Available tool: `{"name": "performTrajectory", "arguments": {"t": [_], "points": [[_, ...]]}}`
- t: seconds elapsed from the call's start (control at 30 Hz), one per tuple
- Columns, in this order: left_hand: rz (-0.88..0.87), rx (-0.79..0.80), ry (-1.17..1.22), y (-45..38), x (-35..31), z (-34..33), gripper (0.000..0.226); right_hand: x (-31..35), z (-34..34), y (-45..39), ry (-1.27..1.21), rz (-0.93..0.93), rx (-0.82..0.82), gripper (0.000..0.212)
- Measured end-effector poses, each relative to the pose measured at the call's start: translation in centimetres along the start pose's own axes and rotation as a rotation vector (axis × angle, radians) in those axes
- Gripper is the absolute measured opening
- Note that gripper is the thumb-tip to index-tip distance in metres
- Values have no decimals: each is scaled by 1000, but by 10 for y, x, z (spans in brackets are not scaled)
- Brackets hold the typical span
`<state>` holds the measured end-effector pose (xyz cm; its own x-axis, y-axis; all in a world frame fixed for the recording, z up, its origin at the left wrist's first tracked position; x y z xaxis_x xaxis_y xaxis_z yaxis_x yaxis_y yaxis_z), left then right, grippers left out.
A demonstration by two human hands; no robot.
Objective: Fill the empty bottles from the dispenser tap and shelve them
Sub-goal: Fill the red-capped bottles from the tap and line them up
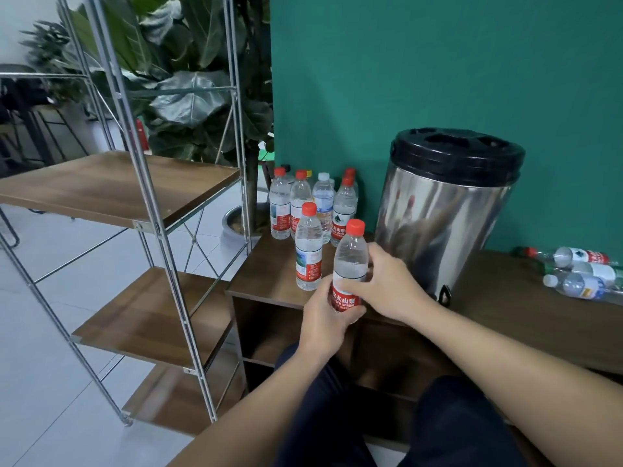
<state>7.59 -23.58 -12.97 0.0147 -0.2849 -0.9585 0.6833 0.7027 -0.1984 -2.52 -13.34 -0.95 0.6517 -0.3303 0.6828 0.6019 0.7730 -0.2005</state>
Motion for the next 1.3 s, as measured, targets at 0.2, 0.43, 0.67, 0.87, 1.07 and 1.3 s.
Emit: {"name": "performTrajectory", "arguments": {"t": [0.2,0.43,0.67,0.87,1.07,1.3], "points": [[-14,1,-134,-21,-5,7,78,-16,-24,-22,-75,-95,-128,52],[50,-162,-341,-40,6,54,55,-32,-45,-54,-72,-145,-193,48],[86,-225,-333,-75,18,82,79,-43,-62,-75,-170,-117,-210,55],[24,-163,-295,-102,36,85,57,-45,-81,-95,-246,-82,-212,53],[64,-190,-249,-137,50,105,60,-40,-115,-131,-358,-48,-187,54],[105,-278,-391,-178,47,121,46,-24,-136,-175,-174,-80,-237,40]]}}
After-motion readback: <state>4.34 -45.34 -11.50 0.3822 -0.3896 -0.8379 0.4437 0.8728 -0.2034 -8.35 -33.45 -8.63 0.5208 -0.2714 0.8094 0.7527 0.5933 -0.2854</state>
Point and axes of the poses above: each hand's wrist, its own y-axis away from the middle knuckle, its own z-axis out of the back of the hand, x = y × z, the point moved 4 cm from there along -y, towards the middle knuckle, and after that the axes turned 3 degrees about -y, right-handed, at the moved point
